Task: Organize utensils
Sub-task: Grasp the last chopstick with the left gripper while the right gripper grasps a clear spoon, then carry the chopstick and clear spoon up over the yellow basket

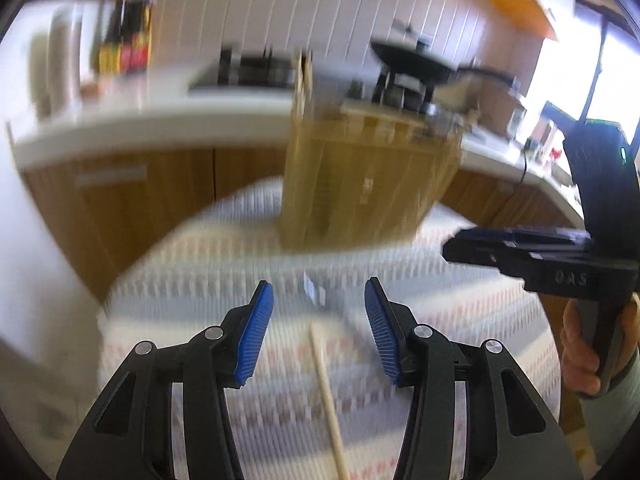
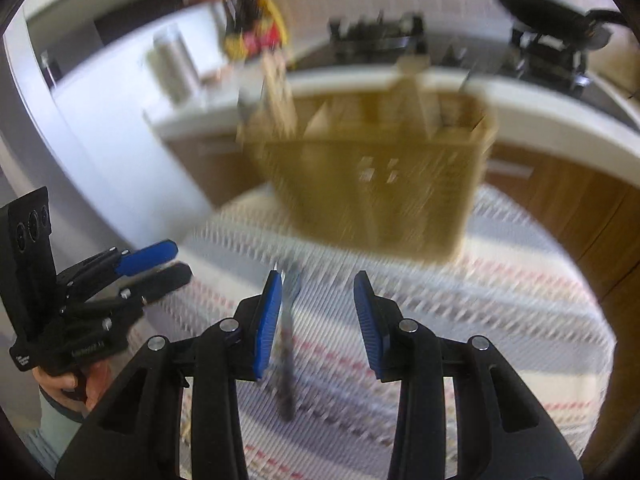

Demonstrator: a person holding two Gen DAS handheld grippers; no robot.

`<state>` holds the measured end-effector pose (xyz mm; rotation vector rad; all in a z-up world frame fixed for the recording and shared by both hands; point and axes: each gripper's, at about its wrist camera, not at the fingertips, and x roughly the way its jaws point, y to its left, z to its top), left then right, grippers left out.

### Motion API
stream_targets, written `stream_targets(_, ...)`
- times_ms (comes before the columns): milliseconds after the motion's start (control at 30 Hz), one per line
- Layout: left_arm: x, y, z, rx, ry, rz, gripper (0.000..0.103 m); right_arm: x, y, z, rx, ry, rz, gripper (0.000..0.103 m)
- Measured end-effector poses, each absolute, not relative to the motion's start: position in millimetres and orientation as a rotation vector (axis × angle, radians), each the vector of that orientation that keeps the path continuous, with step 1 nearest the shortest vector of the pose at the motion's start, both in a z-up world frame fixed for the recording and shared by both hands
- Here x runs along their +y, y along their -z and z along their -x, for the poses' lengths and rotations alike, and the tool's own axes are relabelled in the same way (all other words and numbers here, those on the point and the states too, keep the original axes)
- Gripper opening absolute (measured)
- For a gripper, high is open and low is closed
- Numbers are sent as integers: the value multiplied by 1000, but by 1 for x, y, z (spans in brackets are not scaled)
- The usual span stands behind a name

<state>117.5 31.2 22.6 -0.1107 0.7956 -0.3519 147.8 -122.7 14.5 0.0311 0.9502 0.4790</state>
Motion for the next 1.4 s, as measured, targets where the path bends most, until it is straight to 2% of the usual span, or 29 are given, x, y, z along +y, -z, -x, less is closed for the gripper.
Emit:
stream_targets(300, 19, 33, -89, 1042, 418, 12, 43, -72, 44, -163, 1166, -492, 23, 34)
stream_targets(467, 13, 45, -88, 1096, 406, 9, 34, -59, 60, -175, 1229, -479, 45, 34)
stream_targets(633, 15, 51, -80, 1080, 370, 53, 32, -48, 67, -183, 1236, -457, 84, 34)
stream_targets(667, 17, 52, -78, 1071, 360, 63, 30, -45, 67, -183, 1229, -452, 98, 32)
stream_targets(733, 16, 54, -72, 1060, 338, 47, 23, -37, 68, -181, 1218, -435, 165, 14)
stream_targets(800, 12, 54, -71, 1061, 328, 22, 22, -32, 69, -177, 1206, -415, 215, 11)
stream_targets(1200, -5, 51, -106, 1117, 322, -50, 23, -86, 66, -142, 1247, -410, 163, 11)
stream_targets(1233, -9, 52, -107, 1121, 309, -81, 21, -91, 66, -139, 1252, -406, 161, 11)
stream_targets(1267, -14, 53, -109, 1120, 286, -124, 11, -98, 66, -135, 1253, -402, 157, 11)
stream_targets(1333, -21, 54, -109, 1112, 239, -193, 2, -101, 63, -128, 1250, -401, 149, 11)
stream_targets(1400, -24, 53, -111, 1104, 228, -196, 2, -112, 59, -122, 1239, -408, 131, 11)
